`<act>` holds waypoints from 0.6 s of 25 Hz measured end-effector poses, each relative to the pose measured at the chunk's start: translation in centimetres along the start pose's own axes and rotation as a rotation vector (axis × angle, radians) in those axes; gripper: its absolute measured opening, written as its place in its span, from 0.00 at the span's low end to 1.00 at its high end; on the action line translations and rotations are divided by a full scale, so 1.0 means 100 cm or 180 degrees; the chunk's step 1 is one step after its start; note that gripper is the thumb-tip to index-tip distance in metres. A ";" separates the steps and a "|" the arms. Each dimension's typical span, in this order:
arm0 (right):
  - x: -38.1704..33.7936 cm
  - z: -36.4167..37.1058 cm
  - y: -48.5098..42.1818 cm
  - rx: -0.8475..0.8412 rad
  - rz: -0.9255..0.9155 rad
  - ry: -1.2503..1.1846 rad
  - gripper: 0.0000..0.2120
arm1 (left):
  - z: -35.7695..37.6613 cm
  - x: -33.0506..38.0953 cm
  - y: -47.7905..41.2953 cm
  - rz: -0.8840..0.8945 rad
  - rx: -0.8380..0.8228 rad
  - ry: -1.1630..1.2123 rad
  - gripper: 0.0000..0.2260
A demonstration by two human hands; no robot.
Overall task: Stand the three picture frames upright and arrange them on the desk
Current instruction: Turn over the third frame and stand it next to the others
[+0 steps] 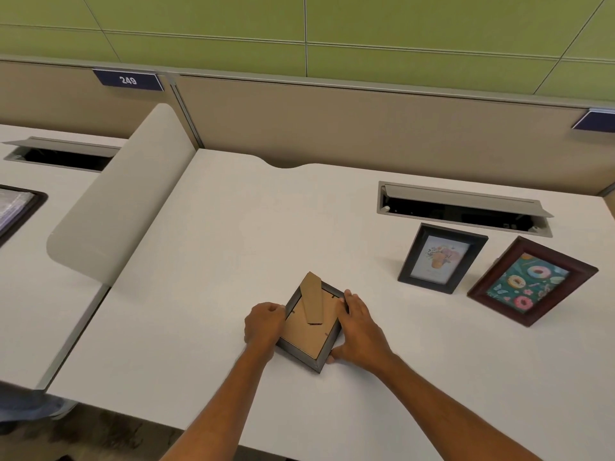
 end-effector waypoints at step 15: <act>0.023 -0.038 0.010 0.1880 -0.0733 -0.0285 0.27 | -0.007 0.031 -0.008 -0.0677 -0.1014 0.1067 0.06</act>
Point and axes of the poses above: each hand's wrist, its own y-axis away from the middle knuckle, its own z-axis out of the palm, x = y × z, the point moved 3 cm from there along -y, towards the middle knuckle, and after that the axes turned 6 degrees about y, right-handed, at the moved point
